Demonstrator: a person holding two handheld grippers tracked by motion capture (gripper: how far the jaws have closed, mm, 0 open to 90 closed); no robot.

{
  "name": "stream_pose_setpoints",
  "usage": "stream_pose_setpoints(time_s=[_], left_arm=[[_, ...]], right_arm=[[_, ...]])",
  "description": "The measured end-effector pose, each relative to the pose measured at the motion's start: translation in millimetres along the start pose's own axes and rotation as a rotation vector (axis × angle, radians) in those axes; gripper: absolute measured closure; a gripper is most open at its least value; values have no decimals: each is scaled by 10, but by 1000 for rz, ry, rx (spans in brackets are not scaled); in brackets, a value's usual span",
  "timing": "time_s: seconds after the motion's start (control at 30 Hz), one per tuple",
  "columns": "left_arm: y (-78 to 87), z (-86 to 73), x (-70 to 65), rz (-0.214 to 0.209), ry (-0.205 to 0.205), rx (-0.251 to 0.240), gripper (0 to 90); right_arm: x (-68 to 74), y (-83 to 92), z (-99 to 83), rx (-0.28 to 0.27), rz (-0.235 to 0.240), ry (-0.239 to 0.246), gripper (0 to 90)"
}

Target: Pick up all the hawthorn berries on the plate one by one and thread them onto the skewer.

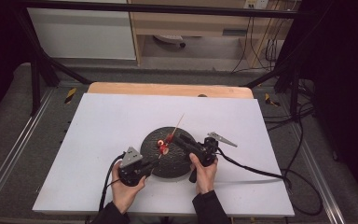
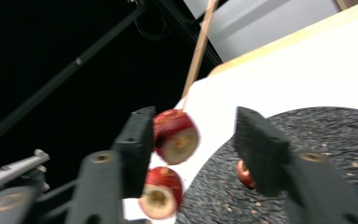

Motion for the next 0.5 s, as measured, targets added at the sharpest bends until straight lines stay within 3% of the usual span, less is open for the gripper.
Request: stream_pose_setpoints(time_s=[0.3, 0.5], left_arm=[[419, -213, 314, 35, -65, 60, 886], [607, -366, 483, 26, -67, 99, 885]], right_arm=[[-82, 75, 30, 165, -122, 176, 175], [-141, 114, 32, 299, -222, 295, 67]])
Point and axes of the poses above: each handheld gripper's, and its own axes: y roughly backward along the jaws, z roughly out of its top, x roughly to its left, the point moved 5 cm from there along -y, roughly forward along the jaws, and after that the axes turned 12 degrees about -y, right-handed, at the moved point
